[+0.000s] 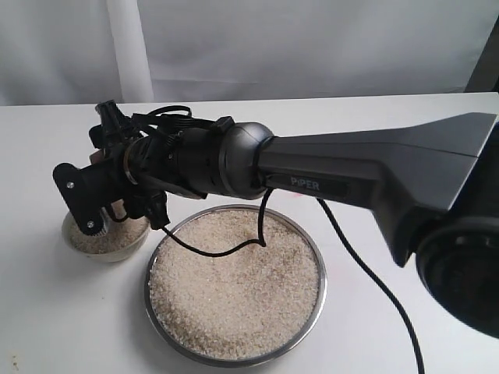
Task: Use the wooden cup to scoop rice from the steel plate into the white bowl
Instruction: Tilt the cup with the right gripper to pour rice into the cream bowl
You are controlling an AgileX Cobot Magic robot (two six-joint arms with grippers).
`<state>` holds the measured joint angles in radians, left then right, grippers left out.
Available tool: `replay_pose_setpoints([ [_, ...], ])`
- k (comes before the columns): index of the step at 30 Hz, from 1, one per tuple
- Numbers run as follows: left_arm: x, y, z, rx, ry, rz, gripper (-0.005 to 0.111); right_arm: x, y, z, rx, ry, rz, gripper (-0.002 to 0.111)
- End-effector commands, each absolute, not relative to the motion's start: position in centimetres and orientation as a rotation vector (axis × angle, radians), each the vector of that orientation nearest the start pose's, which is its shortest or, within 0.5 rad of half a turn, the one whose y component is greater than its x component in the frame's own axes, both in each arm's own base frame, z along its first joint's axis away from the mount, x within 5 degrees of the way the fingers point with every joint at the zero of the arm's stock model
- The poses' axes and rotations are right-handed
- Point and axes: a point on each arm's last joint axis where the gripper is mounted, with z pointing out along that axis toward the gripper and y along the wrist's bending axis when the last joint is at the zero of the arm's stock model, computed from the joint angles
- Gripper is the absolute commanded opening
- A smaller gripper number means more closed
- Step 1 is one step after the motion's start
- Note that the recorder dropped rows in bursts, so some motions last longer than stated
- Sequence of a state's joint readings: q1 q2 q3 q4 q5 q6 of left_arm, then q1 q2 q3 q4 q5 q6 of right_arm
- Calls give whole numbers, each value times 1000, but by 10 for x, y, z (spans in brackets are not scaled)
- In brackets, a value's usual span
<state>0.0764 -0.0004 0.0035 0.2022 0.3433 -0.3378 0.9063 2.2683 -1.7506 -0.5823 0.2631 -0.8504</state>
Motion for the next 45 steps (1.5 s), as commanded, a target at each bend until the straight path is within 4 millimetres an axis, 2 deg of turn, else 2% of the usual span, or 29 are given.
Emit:
replay_pose_setpoints([
  [1,53,10,183,-248,1797,-1,0,331,403,183,-2064,849,-501,0],
  [8,53,10,183,-248,1797,-1,0,325,408,184,-2122,690,-598,0],
  [18,53,10,183,-248,1797,-1,0,325,409,185,-2143,611,-653,0],
  [45,53,10,183,-248,1797,-1,0,319,416,189,-2239,238,-903,0],
])
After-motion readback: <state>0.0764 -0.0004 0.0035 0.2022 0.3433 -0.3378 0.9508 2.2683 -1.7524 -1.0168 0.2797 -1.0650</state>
